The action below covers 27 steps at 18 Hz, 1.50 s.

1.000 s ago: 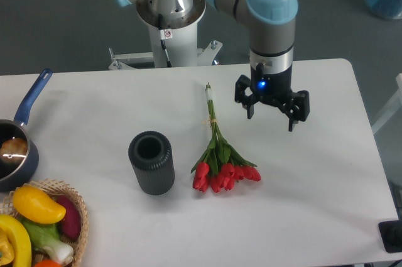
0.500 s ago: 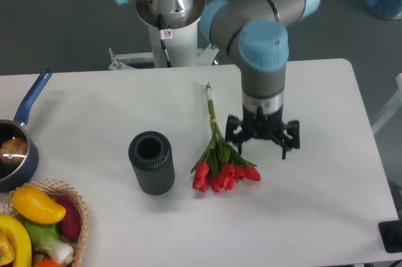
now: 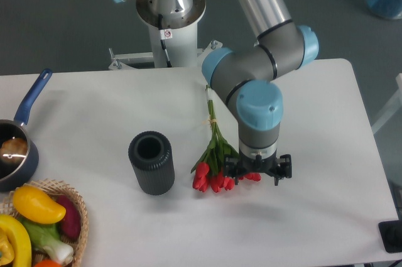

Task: Pick up the flowers from the table
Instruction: 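Lower onto the tulip stems and close the gripper around them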

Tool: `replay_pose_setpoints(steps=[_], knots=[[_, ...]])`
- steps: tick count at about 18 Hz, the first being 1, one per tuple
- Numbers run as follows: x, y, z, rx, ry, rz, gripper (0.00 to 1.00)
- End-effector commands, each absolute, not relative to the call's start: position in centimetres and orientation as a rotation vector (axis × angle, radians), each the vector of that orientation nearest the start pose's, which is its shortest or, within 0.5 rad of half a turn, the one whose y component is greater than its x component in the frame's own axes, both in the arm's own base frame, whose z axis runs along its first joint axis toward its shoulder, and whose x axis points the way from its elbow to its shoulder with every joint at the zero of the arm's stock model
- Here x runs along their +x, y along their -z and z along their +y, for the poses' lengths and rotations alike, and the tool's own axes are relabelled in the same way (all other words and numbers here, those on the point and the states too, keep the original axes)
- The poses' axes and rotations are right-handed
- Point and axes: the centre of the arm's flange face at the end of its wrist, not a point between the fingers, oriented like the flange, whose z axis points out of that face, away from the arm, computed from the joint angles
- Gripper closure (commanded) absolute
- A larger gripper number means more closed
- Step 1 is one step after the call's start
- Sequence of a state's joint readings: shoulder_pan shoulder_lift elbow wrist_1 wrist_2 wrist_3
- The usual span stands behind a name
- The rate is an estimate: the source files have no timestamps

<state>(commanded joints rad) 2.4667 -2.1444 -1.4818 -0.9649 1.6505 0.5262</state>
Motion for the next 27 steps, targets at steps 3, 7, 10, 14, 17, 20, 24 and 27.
replay_pose_setpoints(steps=[3,7,10,14,17,20,24,27], knots=[[-45.4,-24.9,53.6,-3.03,-0.216,-0.615,0.04],[-44.5,-24.8,54.4,-3.039,-0.212,-0.593,0.04],[-43.7,-24.0,54.9,-3.066,-0.193,-0.565,0.04],[-42.9,-23.3,55.2,-3.113,-0.142,-0.543,0.05],[-42.7,-22.8,55.6,-3.175,-0.072,-0.539,0.06],[-43.0,-22.2,56.4,-3.252,0.036,-0.543,0.06],[-43.1,-21.9,56.4,-3.294,0.083,-0.548,0.06],[-43.1,-21.6,56.3,-3.314,0.1,-0.544,0.15]])
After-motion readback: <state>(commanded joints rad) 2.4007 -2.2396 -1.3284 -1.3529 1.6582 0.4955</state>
